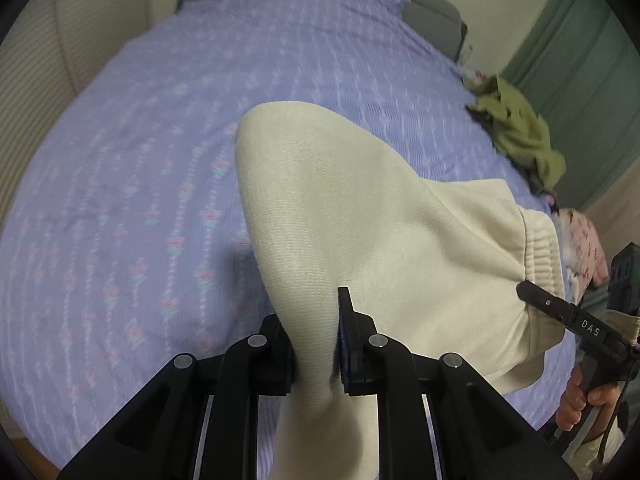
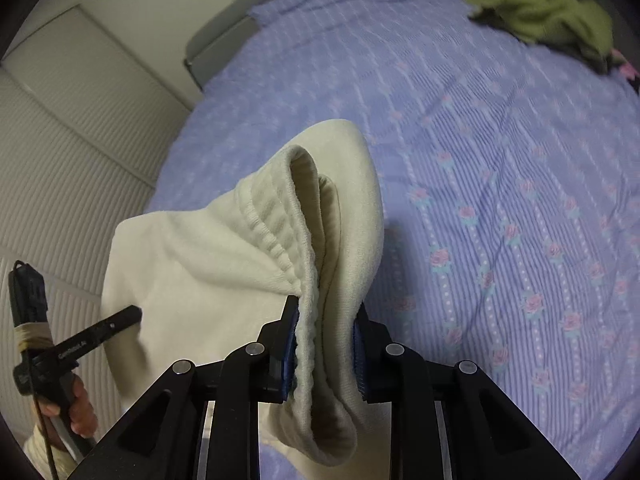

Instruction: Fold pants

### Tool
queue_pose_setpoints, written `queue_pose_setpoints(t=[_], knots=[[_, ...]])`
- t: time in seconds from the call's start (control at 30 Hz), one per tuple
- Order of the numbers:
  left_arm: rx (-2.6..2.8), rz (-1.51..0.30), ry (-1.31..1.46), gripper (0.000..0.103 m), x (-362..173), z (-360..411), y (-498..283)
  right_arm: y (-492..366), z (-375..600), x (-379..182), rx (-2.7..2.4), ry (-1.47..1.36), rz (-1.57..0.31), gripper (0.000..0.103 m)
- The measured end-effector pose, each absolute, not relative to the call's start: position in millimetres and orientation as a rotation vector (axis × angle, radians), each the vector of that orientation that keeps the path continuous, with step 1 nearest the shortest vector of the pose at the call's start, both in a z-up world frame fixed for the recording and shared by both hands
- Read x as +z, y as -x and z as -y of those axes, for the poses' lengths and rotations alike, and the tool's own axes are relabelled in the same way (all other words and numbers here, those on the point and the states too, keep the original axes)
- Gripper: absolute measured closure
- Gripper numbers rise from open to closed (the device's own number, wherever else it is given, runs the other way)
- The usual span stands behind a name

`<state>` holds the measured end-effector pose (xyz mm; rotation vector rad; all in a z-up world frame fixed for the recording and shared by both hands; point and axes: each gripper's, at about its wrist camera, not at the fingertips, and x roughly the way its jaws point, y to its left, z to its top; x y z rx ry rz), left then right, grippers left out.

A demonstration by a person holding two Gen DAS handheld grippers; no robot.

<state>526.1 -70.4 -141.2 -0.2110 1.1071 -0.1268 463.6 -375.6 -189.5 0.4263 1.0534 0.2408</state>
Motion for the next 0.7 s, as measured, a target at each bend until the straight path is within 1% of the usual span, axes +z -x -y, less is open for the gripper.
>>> queue_pose_setpoints(t=[0.13,0.3,0.7], knots=[[-0.069,-1.026,0.254,0.086,-107.3,29.3,-486.5,-447.2,342.1,-158.1,0.305,-0.382,-1.018,0.078],[-0.050,-0.979,0.270,0.086,-91.2,-32.3,-461.9,-430.5,281.2,-130.7,0.349,-0.301,-0.961,0.078],[-0.135,-0.974,0.213,0.086,-64.9,-172.1,-443.7,-382.2,138.4,-104.5,0.273,-0.309,-0.931,0.078]])
